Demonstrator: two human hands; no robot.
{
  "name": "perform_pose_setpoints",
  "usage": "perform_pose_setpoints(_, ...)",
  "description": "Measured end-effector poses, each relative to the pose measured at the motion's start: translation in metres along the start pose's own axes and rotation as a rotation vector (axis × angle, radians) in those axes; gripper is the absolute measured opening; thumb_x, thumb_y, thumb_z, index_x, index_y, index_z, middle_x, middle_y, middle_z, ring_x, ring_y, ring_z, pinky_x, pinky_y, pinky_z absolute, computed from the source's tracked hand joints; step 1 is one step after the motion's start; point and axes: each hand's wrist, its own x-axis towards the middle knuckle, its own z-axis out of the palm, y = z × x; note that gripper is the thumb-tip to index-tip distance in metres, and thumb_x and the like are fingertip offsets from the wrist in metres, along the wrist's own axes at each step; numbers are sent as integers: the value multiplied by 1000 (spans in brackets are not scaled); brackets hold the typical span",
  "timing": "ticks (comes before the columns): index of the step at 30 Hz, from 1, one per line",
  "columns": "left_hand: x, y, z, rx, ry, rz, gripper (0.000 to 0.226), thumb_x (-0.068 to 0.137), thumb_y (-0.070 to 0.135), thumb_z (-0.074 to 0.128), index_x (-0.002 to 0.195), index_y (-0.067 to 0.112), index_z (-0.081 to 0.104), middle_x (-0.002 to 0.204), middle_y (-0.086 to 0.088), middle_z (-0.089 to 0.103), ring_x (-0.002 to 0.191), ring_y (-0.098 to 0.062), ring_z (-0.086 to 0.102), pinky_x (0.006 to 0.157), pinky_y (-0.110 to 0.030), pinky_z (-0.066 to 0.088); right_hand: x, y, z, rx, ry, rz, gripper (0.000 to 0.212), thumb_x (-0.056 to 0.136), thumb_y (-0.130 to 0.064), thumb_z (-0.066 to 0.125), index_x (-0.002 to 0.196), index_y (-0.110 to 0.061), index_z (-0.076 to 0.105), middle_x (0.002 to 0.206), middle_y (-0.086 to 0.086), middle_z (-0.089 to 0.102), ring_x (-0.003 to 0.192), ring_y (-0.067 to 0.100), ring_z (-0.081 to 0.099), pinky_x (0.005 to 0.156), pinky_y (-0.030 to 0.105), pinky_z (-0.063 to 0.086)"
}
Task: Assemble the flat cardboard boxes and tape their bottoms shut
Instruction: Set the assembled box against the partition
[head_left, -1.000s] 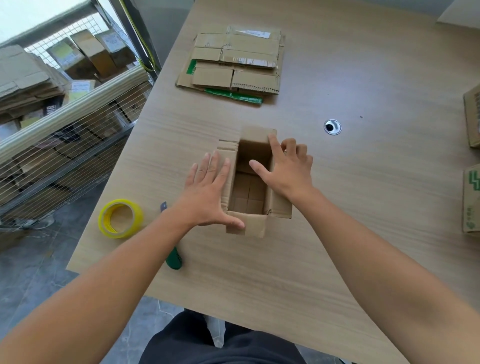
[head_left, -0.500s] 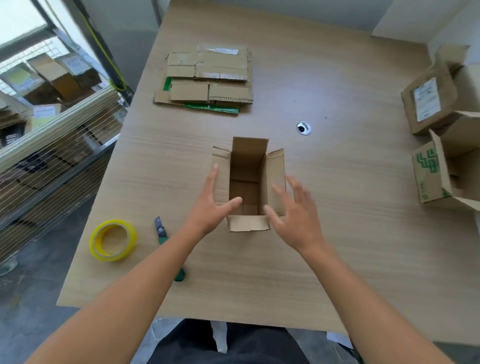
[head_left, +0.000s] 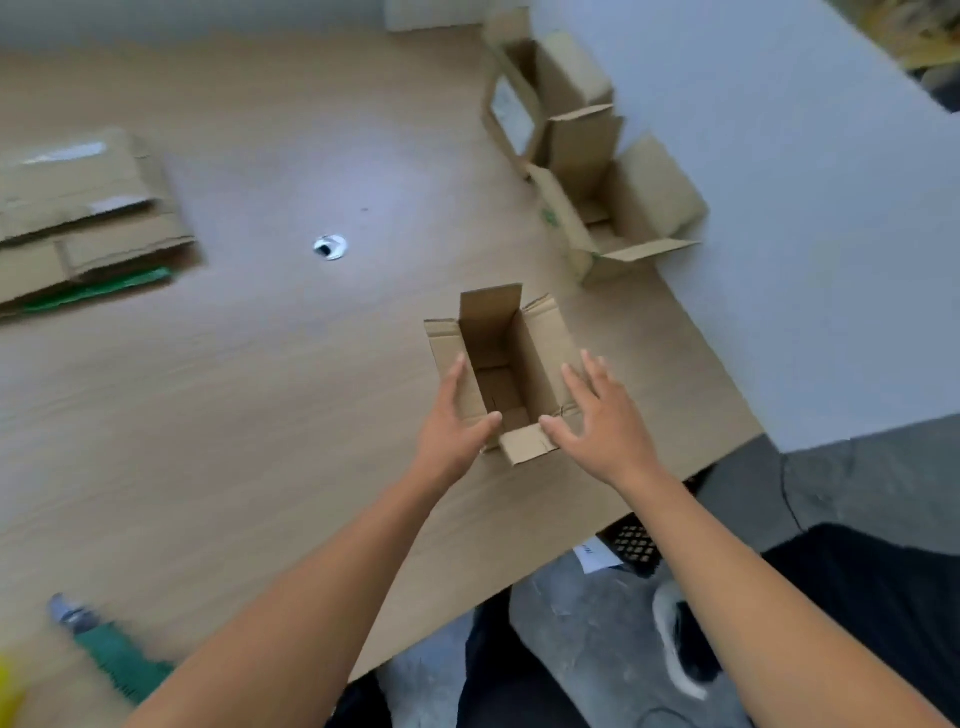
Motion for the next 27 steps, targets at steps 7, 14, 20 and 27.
perform_pose_setpoints(7,78,55,155,-24,-136,-33,88,87,31,74,150,56,17,159,15,32,129,-36,55,101,-55,50,37,154,-44,-120,28,118,79,97,-59,46,162,-22,19,171,2,-2,157,21,-7,128,44,3)
perform_pose_setpoints(14,134,96,246,-120,-175,-61,85,91,27,71,153,51,18,158,6,34,132,-25,51,104,-49,49,75,243,-80,-173,33,125,74,101,-50,47,161,-13,23,171,8,1,157,25,-5,126,42,-1)
perform_pose_setpoints(20,128,116,214,-120,-72,85,61,100,45,54,155,43,27,157,22,27,143,-4,34,117,-45,36,92,209,-107,-50,228,47,61,101,-40,52,154,-12,40,167,14,21,156,32,9,127,47,9)
perform_pose_setpoints(27,118,51,-3,405,273,-38,51,102,51,44,147,30,49,161,-3,32,149,-17,23,122,-37,18,138,5,-70,100,108,-269,57,101,-40,54,150,-11,48,161,14,36,154,31,21,125,48,13)
